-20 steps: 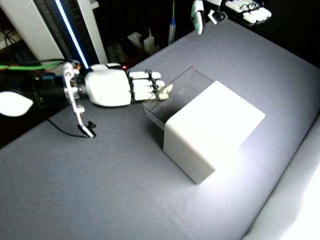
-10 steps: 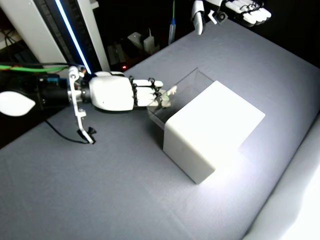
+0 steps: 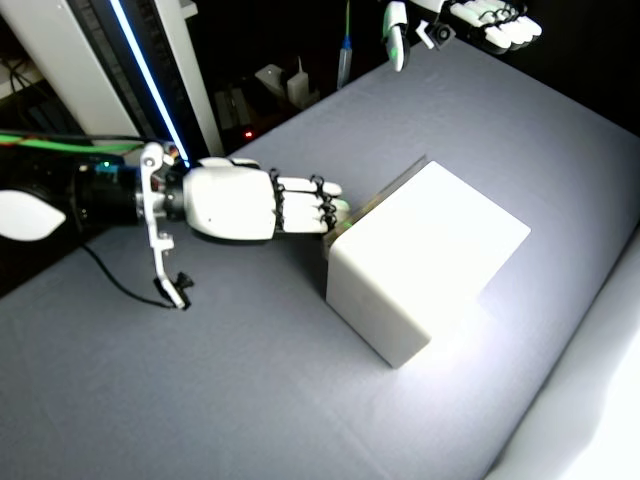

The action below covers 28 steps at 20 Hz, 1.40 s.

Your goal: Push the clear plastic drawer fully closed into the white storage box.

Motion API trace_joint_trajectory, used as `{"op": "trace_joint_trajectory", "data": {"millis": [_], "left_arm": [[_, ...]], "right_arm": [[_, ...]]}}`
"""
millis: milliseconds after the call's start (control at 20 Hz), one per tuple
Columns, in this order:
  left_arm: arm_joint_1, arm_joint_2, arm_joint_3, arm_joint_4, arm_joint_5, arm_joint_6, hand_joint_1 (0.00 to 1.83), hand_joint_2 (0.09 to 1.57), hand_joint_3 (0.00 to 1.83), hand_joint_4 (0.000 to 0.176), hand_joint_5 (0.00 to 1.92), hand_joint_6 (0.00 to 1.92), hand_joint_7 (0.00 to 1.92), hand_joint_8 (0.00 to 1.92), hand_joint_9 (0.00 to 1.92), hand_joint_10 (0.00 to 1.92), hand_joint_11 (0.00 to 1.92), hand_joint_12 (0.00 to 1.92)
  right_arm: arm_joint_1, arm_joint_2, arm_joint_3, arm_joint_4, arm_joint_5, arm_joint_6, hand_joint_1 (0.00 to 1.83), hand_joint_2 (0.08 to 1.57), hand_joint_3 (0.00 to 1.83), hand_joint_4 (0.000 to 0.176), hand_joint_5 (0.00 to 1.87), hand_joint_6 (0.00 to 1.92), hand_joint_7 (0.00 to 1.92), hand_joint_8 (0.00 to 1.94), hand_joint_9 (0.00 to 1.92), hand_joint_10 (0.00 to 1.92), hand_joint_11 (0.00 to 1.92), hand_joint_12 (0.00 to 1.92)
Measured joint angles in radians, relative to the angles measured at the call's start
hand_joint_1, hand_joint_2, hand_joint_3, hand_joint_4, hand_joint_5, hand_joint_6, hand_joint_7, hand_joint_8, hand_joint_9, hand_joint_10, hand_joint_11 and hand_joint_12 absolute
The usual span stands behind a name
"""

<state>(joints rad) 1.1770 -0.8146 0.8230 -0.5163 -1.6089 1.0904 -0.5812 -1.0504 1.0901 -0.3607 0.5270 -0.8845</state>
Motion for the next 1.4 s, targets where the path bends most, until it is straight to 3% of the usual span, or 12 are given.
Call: {"op": "trace_joint_trajectory", "data": {"millis": [300,400,450,550,650,750,800,850,900,1050,1150,1400], "left_arm": [[0.000,0.000,0.004,0.000,0.000,-0.006,0.00,1.15,0.08,0.000,0.00,0.00,0.00,0.00,0.00,0.00,0.00,0.00],[0.000,0.000,0.004,0.001,0.000,-0.008,0.00,1.14,0.08,0.000,0.00,0.00,0.00,0.00,0.00,0.00,0.00,0.00],[0.000,0.000,0.004,0.003,0.000,-0.008,0.00,1.14,0.08,0.000,0.00,0.00,0.00,0.00,0.00,0.00,0.00,0.00],[0.002,0.000,0.004,-0.003,0.000,-0.011,0.00,1.14,0.07,0.000,0.00,0.00,0.00,0.00,0.00,0.00,0.00,0.00],[0.002,0.000,0.004,-0.004,0.000,-0.012,0.00,1.15,0.08,0.000,0.00,0.00,0.00,0.00,0.00,0.00,0.00,0.00],[0.005,0.000,0.004,0.007,-0.001,-0.014,0.00,1.15,0.08,0.000,0.00,0.00,0.00,0.00,0.00,0.00,0.00,0.00],[0.009,0.000,0.004,0.002,0.000,-0.014,0.00,1.17,0.09,0.000,0.00,0.00,0.00,0.00,0.00,0.00,0.00,0.00],[0.010,0.000,0.004,-0.003,0.000,-0.015,0.00,1.17,0.09,0.000,0.00,0.00,0.00,0.00,0.00,0.00,0.00,0.00],[0.010,0.000,0.004,-0.009,0.000,-0.014,0.00,1.16,0.08,0.007,0.00,0.00,0.00,0.00,0.00,0.00,0.00,0.00],[0.012,0.000,0.004,-0.007,-0.001,-0.016,0.00,1.15,0.08,0.008,0.00,0.00,0.00,0.00,0.00,0.00,0.00,0.00],[0.016,0.000,0.004,-0.003,0.000,-0.018,0.00,1.13,0.07,0.000,0.00,0.00,0.00,0.00,0.00,0.00,0.00,0.00],[0.035,0.012,-0.002,-0.023,0.000,-0.022,0.02,1.11,0.06,0.000,0.00,0.00,0.00,0.00,0.00,0.00,0.00,0.00]], "right_arm": [[0.000,-0.003,-0.003,0.076,-0.008,-0.094,0.00,0.99,0.00,0.140,0.00,0.00,0.00,0.00,0.00,0.00,0.00,0.00],[-0.008,0.007,-0.027,0.097,0.010,-0.052,0.00,1.00,0.00,0.043,0.04,0.01,0.00,0.00,0.00,0.00,0.00,0.00],[-0.019,0.021,-0.040,0.104,0.034,-0.031,0.00,1.00,0.00,0.043,0.04,0.01,0.00,0.00,0.00,0.00,0.00,0.00],[-0.039,0.059,-0.058,0.109,0.090,-0.012,0.00,1.02,0.01,0.099,0.01,0.00,0.00,0.00,0.00,0.00,0.00,0.00],[-0.056,0.095,-0.084,0.119,0.132,-0.005,0.00,1.03,0.01,0.120,0.00,0.00,0.00,0.00,0.00,0.00,0.00,0.00],[-0.083,0.137,-0.110,0.131,0.179,0.007,0.00,1.03,0.01,0.126,0.00,0.00,0.00,0.00,0.00,0.00,0.00,0.00],[-0.105,0.161,-0.124,0.139,0.208,0.010,0.00,1.05,0.02,0.074,0.02,0.01,0.00,0.00,0.00,0.00,0.00,0.00],[-0.114,0.172,-0.132,0.146,0.218,0.010,0.00,1.05,0.02,0.074,0.02,0.01,0.00,0.00,0.00,0.00,0.00,0.00],[-0.132,0.210,-0.150,0.148,0.233,0.013,0.00,1.00,0.00,0.145,0.00,0.00,0.00,0.00,0.00,0.00,0.00,0.00],[-0.144,0.246,-0.149,0.212,0.288,0.013,0.00,0.98,0.00,0.116,0.00,0.00,0.00,0.00,0.00,0.00,0.00,0.00],[-0.178,0.283,-0.159,0.248,0.324,-0.013,0.00,0.97,0.00,0.143,0.01,0.00,0.00,0.00,0.00,0.00,0.00,0.00],[-0.248,0.326,-0.173,0.402,0.427,-0.071,0.00,1.00,0.00,0.040,0.00,0.00,0.00,0.00,0.00,0.00,0.00,0.00]]}}
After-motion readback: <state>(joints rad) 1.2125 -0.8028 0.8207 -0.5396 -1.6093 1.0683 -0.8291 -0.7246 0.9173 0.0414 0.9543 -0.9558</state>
